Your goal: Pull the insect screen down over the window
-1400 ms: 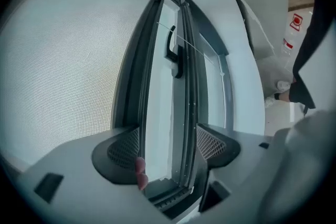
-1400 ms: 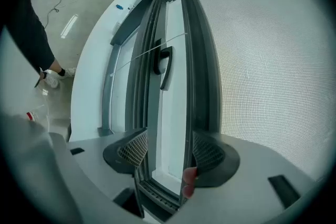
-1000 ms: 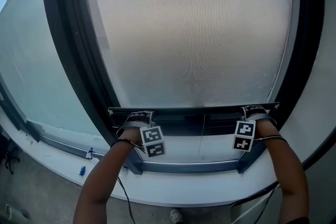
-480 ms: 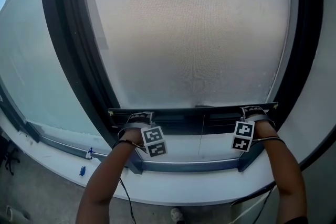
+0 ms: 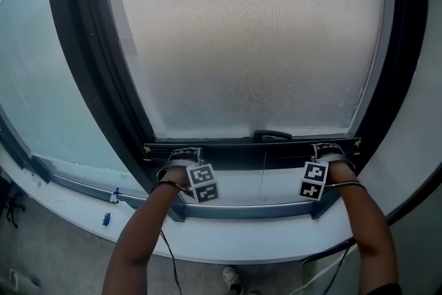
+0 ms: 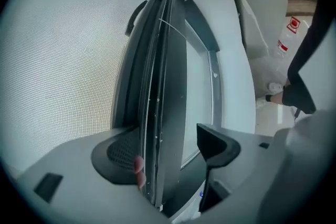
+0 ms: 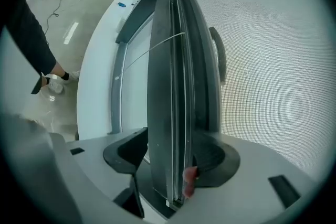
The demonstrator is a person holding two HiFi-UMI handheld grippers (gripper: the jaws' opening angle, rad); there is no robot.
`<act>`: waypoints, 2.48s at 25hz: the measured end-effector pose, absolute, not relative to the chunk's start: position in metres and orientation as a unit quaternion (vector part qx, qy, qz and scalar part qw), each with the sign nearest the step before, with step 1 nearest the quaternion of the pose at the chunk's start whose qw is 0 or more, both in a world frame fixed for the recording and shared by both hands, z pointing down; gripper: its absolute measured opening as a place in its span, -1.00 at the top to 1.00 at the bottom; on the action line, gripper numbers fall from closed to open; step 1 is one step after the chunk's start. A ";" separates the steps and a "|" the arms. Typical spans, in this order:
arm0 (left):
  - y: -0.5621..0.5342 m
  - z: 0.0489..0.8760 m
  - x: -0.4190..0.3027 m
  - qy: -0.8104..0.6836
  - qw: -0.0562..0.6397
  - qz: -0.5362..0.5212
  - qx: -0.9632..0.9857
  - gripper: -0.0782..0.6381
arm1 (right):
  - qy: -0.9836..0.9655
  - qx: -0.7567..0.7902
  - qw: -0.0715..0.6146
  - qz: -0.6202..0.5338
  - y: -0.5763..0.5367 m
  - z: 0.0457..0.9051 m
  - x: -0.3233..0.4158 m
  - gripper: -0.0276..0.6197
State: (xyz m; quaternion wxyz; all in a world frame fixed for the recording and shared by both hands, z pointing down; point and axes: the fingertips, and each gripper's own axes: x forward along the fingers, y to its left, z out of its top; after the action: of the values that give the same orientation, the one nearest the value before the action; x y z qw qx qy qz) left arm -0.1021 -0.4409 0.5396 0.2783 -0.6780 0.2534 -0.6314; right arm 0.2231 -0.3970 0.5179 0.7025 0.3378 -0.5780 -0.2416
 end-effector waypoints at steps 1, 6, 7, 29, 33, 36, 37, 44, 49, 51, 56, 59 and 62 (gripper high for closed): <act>-0.440 0.541 -0.102 0.252 0.277 -0.631 -0.679 -0.16 | -0.579 0.337 0.703 -0.240 -0.396 0.520 0.223 0.08; -0.439 0.549 -0.102 0.248 0.275 -0.637 -0.676 -0.16 | -0.581 0.336 0.703 -0.236 -0.396 0.527 0.223 0.08; -0.439 0.551 -0.102 0.248 0.276 -0.638 -0.675 -0.16 | -0.581 0.335 0.704 -0.235 -0.396 0.529 0.224 0.08; -0.432 0.551 -0.106 0.201 0.257 -0.661 -0.676 -0.16 | -0.592 0.301 0.718 -0.210 -0.388 0.531 0.222 0.08; -0.429 0.547 -0.108 0.182 0.253 -0.671 -0.673 -0.16 | -0.597 0.288 0.721 -0.202 -0.386 0.526 0.221 0.08; -0.426 0.548 -0.108 0.170 0.245 -0.678 -0.672 -0.16 | -0.597 0.281 0.725 -0.196 -0.383 0.527 0.221 0.08; -0.426 0.548 -0.108 0.169 0.243 -0.679 -0.672 -0.16 | -0.598 0.280 0.726 -0.194 -0.383 0.528 0.221 0.08; -0.426 0.552 -0.108 0.171 0.240 -0.672 -0.680 -0.16 | -0.602 0.267 0.730 -0.183 -0.382 0.529 0.221 0.08; -0.425 0.551 -0.109 0.165 0.234 -0.669 -0.686 -0.16 | -0.602 0.260 0.734 -0.176 -0.382 0.529 0.220 0.08; -0.427 0.550 -0.108 0.172 0.237 -0.665 -0.687 -0.16 | -0.602 0.262 0.734 -0.176 -0.384 0.528 0.220 0.08; -0.424 0.546 -0.109 0.156 0.223 -0.661 -0.700 -0.16 | -0.607 0.252 0.734 -0.173 -0.381 0.525 0.220 0.10; -0.424 0.543 -0.110 0.147 0.226 -0.669 -0.693 -0.16 | -0.601 0.247 0.741 -0.170 -0.382 0.522 0.220 0.12; -0.422 0.544 -0.110 0.147 0.227 -0.671 -0.691 -0.16 | -0.599 0.242 0.745 -0.167 -0.381 0.522 0.220 0.12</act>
State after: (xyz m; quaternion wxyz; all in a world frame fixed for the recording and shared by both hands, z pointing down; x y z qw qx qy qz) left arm -0.1100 -0.4225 0.5439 0.2266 -0.6910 0.1468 -0.6706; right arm 0.2202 -0.3808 0.5223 0.7446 0.2417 -0.5992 -0.1672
